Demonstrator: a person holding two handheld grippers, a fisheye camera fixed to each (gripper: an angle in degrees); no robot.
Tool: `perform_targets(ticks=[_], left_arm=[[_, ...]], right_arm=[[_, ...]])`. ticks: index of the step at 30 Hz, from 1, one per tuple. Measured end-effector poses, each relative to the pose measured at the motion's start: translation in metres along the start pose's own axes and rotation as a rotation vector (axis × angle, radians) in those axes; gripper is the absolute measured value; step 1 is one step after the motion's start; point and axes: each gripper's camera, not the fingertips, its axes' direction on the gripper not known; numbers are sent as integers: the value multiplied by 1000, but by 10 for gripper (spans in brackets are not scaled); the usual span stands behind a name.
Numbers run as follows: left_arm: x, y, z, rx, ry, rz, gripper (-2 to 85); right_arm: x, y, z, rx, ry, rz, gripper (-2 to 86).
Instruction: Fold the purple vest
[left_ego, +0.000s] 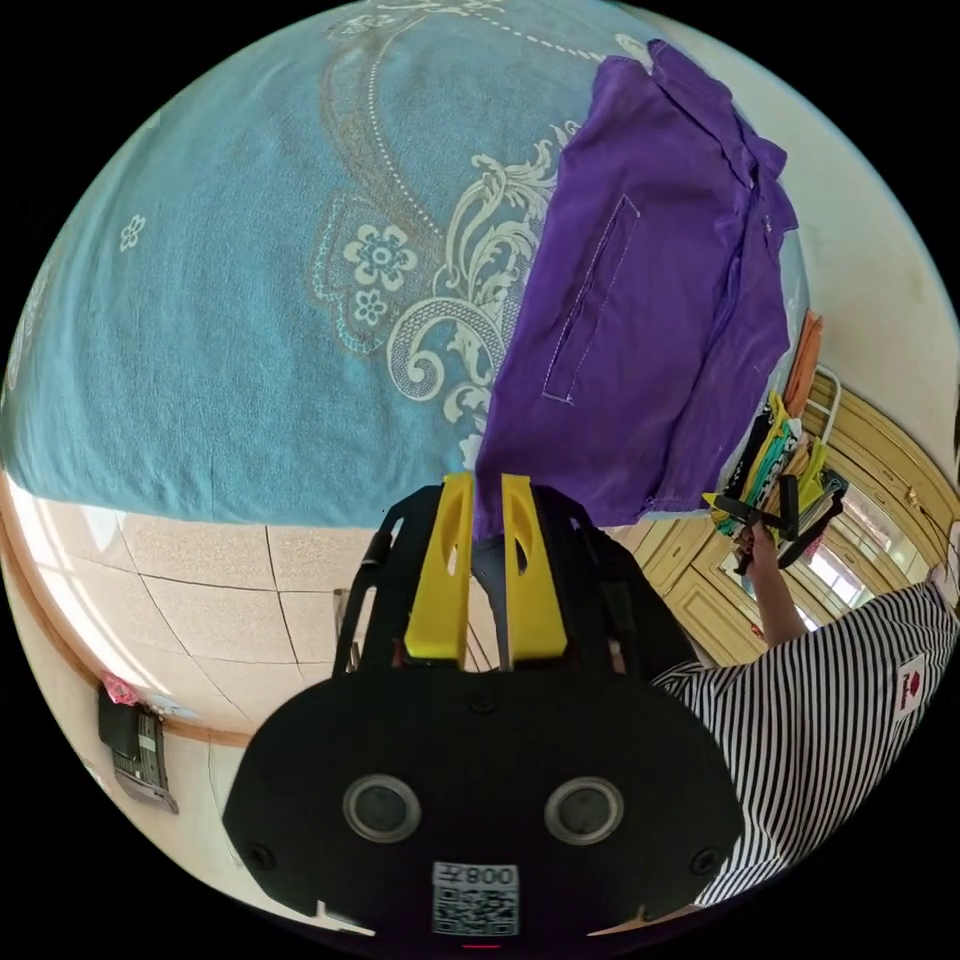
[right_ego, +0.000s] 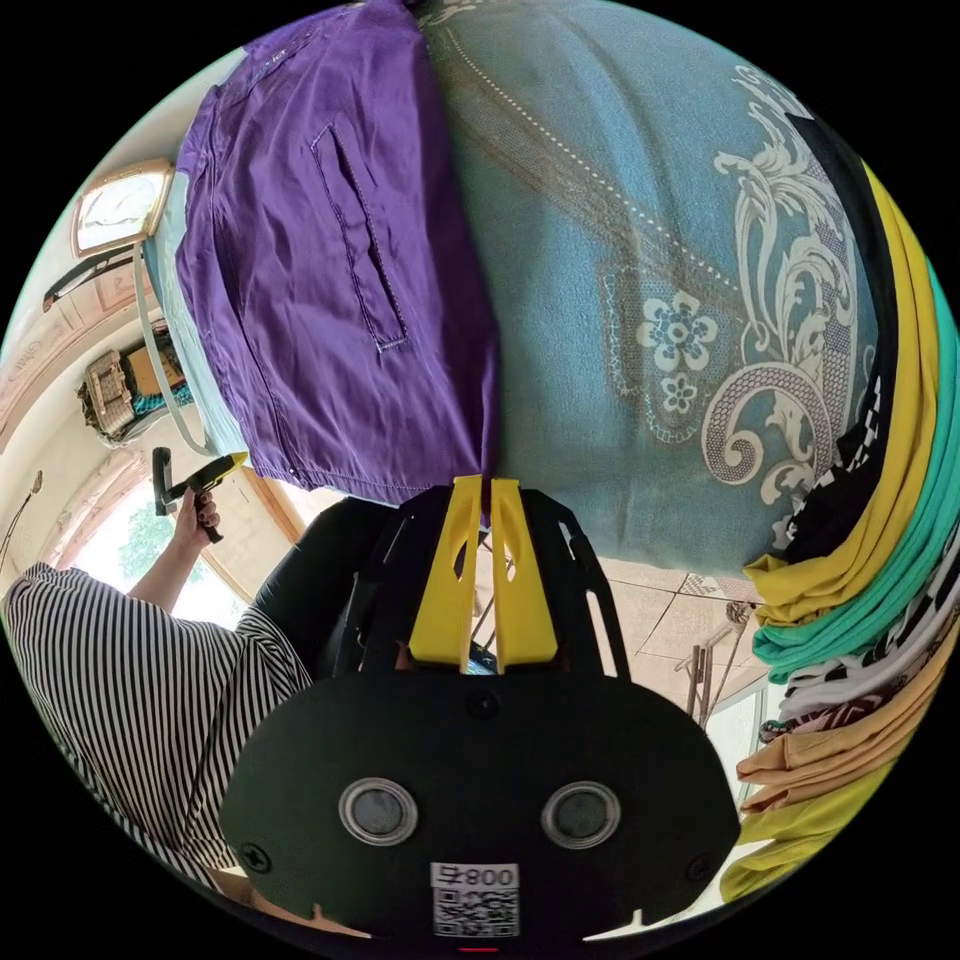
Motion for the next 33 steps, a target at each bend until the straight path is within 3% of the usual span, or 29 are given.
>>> perform_targets(ticks=[6, 22, 33], left_arm=[[-19, 13, 14, -43, -29, 25, 43], [-74, 44, 27, -150, 166, -5, 33], [-93, 70, 32, -96, 204, 50, 31]], right_arm=[[8, 8, 5, -5, 12, -2, 18], [25, 29, 8, -6, -20, 14, 18], [13, 40, 11, 20, 54, -36, 17]])
